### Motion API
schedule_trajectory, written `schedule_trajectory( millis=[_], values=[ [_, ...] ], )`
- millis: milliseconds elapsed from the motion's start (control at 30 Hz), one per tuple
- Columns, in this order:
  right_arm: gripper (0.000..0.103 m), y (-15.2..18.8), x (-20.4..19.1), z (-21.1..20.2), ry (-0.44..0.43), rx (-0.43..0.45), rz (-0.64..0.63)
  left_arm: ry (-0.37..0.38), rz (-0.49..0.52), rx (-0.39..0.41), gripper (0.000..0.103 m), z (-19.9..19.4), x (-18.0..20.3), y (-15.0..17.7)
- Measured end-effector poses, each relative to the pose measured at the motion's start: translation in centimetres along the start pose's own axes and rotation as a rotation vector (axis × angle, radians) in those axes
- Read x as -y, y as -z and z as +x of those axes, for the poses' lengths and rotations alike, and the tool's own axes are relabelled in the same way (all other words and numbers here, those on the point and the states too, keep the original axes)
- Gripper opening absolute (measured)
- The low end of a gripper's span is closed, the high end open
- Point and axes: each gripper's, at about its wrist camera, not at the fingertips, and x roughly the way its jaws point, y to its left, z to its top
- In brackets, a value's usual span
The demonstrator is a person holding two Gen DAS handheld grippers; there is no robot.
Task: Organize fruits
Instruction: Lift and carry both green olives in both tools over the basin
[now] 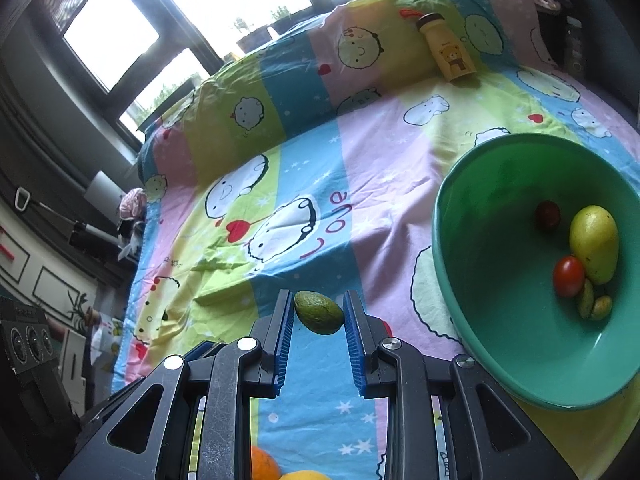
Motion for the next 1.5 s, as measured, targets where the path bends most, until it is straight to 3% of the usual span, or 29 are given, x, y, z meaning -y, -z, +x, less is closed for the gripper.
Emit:
schedule_trajectory(
  millis=[733,900,1500],
  values=[
    [0.027,-1.6,6.1,-4.7,0.034,0.141,0.157,0.087,0.095,0.017,0.018,2.0,7.4,-2.6],
    [0.027,-1.6,7.6,-5.8,0.077,0.169,0.195,0.119,0.119,0.007,0.018,2.8,9.0,-2.8],
    [0.027,-1.5,11.9,-7.0,0.128,0.177,0.314,0.231,0.159,-0.062,0.018,5.6,12.4,-2.7]
  ],
)
